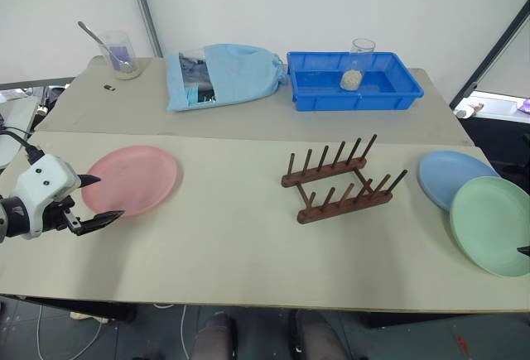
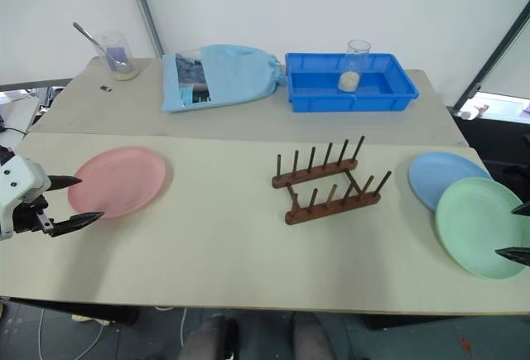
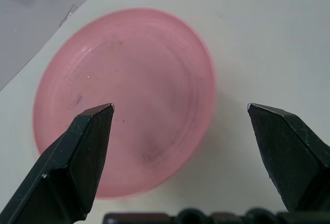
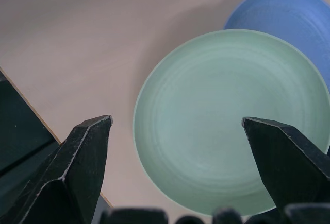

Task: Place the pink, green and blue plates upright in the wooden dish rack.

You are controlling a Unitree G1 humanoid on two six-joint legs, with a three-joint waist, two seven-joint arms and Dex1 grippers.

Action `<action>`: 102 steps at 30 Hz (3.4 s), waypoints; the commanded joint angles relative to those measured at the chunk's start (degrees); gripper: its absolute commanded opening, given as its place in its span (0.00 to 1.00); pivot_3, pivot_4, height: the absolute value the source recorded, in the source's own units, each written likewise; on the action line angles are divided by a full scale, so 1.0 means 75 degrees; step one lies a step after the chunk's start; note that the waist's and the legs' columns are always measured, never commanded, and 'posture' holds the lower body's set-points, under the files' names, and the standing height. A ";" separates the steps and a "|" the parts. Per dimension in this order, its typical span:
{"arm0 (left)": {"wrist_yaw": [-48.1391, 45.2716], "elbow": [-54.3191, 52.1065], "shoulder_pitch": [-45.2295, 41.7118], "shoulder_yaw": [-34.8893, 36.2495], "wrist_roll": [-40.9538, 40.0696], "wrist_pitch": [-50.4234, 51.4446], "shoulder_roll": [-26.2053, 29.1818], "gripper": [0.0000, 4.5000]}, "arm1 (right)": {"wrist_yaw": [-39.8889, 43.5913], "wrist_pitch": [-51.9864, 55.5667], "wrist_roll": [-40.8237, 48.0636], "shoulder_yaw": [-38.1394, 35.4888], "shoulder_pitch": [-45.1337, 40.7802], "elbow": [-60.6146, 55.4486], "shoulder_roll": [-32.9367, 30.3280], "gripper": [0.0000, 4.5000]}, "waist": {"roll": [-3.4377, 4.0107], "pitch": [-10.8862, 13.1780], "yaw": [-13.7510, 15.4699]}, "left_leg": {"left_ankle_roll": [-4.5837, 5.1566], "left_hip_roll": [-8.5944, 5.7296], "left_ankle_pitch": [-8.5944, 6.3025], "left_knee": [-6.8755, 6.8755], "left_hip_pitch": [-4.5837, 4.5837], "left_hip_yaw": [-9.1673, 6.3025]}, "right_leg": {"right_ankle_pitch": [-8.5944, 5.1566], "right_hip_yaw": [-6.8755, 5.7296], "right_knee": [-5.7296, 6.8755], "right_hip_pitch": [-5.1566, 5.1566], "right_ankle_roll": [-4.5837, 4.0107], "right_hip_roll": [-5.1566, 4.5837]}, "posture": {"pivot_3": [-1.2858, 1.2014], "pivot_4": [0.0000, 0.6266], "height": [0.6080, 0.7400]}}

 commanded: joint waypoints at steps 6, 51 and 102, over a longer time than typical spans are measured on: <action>0.0031 -0.0088 -0.0046 0.0129 -0.0011 0.0076 0.0038 0.99 | 0.0063 -0.0079 0.0029 -0.0054 -0.0230 -0.0136 -0.0246 1.00 | 0.0000 0.0000 -0.0003 | 0.0000 0.0000 0.0000 0.0000 0.0003 0.0000 | 0.0000 0.0000 0.0001 0.0001 0.0000 0.0001 | 0.52 0.24 0.67; 0.2507 0.2353 -0.3796 -0.6130 0.1679 -0.1691 -0.7108 0.99 | -0.1788 0.5858 0.3152 -0.2780 0.1540 -0.8086 0.2347 1.00 | 0.0006 -0.0012 0.0176 | 0.0010 -0.0036 0.0004 0.0088 -0.0013 -0.0051 | 0.0027 0.0015 0.0004 0.0073 0.0047 0.0015 | 0.52 0.24 0.67; -0.0746 0.0637 -0.3880 -0.6666 0.1475 -0.0644 -0.5953 0.37 | -0.4285 0.3433 0.0679 0.1022 0.2302 -0.7002 0.2530 0.73 | 0.0037 -0.0029 0.0151 | 0.0024 -0.0041 -0.0006 0.0084 -0.0028 -0.0124 | 0.0018 -0.0037 -0.0115 0.0160 0.0069 -0.0015 | 0.52 0.24 0.67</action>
